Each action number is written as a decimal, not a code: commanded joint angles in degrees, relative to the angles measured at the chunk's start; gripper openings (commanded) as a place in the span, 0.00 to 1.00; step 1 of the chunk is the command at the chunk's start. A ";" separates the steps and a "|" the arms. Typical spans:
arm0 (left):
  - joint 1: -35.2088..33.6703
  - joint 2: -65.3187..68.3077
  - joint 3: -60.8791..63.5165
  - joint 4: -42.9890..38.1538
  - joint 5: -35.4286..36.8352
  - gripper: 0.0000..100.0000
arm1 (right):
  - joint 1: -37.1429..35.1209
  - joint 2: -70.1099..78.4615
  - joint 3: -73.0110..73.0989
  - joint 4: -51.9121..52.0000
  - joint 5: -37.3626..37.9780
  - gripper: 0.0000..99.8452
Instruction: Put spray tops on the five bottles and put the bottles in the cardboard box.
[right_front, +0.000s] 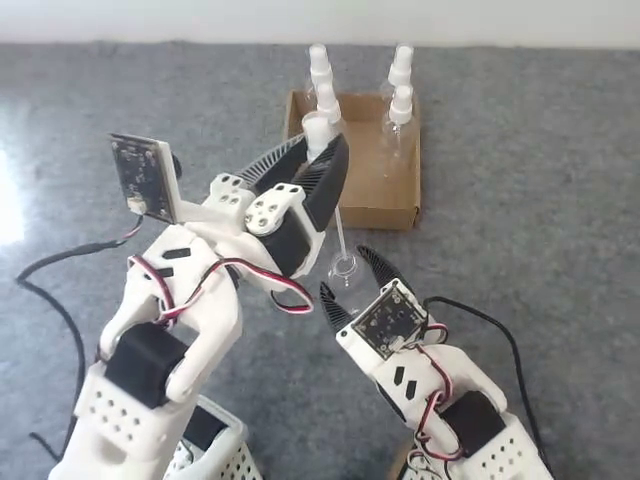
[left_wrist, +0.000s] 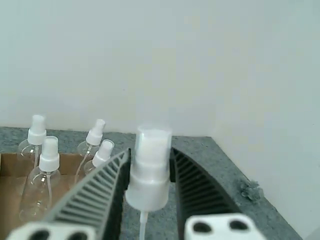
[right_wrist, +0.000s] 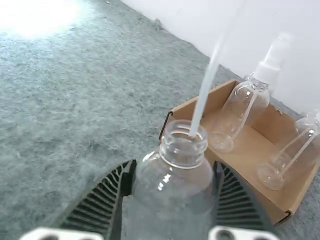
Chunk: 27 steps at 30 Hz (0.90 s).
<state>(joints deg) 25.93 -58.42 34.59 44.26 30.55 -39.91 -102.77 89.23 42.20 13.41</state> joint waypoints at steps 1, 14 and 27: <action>0.26 -1.05 0.13 -1.93 0.35 0.05 | -0.40 -1.10 -1.05 -1.54 0.00 0.15; -0.18 -1.05 4.97 -2.73 0.26 0.05 | -0.40 -1.19 -1.76 -1.45 0.00 0.15; -0.26 -1.14 11.82 -6.77 -2.55 0.04 | -0.31 -1.19 -1.67 -0.92 0.00 0.14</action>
<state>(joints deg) 25.85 -58.59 46.73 39.16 28.62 -39.91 -102.77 89.23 42.20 13.41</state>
